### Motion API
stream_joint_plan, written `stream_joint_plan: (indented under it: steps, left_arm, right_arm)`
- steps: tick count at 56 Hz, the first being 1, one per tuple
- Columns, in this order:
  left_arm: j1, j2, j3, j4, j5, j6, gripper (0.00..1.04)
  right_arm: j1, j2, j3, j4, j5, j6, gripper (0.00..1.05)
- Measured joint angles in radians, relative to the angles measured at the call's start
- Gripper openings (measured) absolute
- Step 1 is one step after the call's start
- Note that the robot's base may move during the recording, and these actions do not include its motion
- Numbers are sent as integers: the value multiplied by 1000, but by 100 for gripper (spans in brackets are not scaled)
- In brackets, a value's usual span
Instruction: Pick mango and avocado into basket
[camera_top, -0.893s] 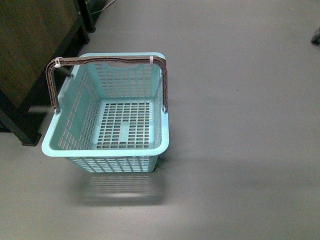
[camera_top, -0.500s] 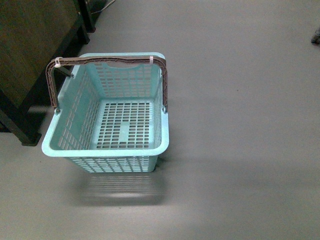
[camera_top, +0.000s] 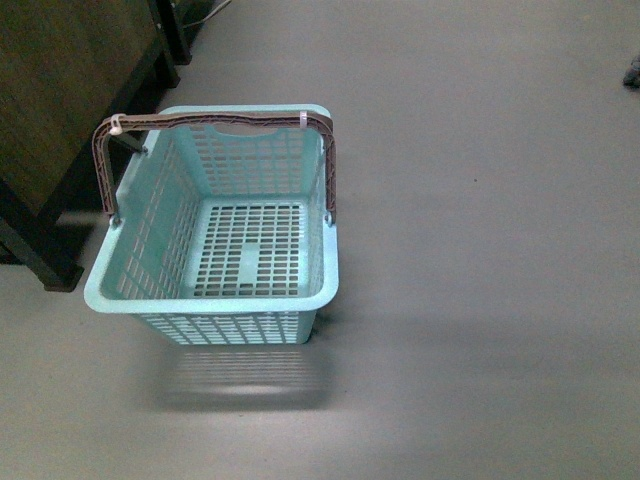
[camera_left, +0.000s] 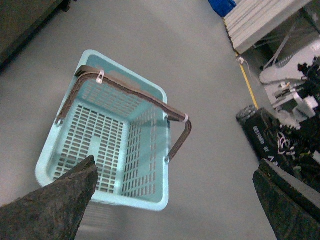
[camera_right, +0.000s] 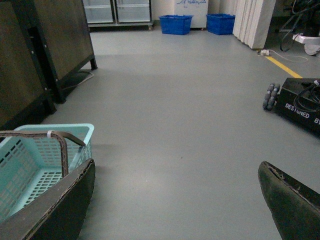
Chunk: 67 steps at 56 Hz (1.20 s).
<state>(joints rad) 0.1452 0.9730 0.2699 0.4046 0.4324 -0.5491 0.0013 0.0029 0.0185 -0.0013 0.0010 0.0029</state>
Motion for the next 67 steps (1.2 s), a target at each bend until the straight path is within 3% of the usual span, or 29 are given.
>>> stream_joint_plan:
  steps: [10, 18, 32, 54, 67]
  left_arm:
    - [-85, 512, 195, 296, -123, -181, 96]
    - [-221, 915, 432, 368, -231, -353, 96]
    - [-375, 1275, 808, 294, -336, -544, 96]
    - [-430, 1605, 1306, 94, -463, -643, 96]
    - [-443, 1687, 1467, 56, -500, -666, 96]
  right_arm:
    - [0, 0, 0, 0, 0, 0, 96]
    - [0, 0, 0, 0, 0, 0, 96]
    - [0, 0, 0, 0, 0, 0, 96]
    - [0, 0, 0, 0, 0, 0, 96]
    - [0, 0, 0, 0, 0, 0, 96]
